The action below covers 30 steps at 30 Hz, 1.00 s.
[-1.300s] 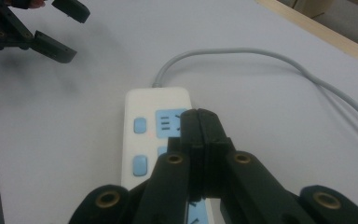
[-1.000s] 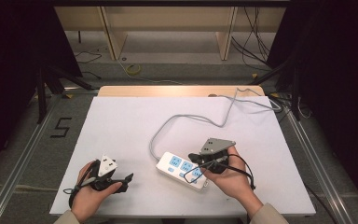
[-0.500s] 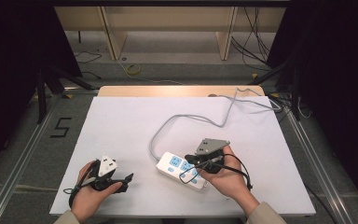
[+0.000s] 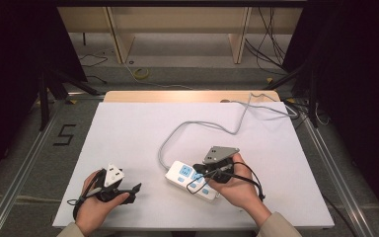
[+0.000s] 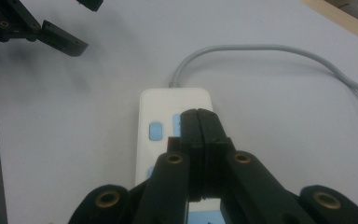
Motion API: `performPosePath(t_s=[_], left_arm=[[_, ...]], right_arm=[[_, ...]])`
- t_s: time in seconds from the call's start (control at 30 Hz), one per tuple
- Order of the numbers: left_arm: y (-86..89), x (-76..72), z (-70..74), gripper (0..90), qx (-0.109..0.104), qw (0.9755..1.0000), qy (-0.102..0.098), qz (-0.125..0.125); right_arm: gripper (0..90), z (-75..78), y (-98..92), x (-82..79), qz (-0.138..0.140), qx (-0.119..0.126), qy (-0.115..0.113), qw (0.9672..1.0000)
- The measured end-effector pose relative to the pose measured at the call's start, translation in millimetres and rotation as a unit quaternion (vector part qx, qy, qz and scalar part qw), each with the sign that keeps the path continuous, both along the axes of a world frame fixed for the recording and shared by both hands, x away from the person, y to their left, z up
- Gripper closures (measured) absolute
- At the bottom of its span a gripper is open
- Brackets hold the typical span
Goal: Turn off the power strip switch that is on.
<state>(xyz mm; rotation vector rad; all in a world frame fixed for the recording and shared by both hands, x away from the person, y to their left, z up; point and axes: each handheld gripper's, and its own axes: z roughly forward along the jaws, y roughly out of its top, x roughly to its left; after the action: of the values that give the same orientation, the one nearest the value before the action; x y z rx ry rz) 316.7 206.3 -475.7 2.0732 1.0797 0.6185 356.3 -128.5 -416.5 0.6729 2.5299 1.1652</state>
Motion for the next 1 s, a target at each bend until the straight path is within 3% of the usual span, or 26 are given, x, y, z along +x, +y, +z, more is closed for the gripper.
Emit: performPosePath(t_s=[1.0], left_arm=[[0.4,0.2,0.3,17.0,0.001,1.0000,-0.001,0.000]], right_arm=[[90.0,-5.1,15.2,7.2,0.012,-0.009,0.015,0.9998]])
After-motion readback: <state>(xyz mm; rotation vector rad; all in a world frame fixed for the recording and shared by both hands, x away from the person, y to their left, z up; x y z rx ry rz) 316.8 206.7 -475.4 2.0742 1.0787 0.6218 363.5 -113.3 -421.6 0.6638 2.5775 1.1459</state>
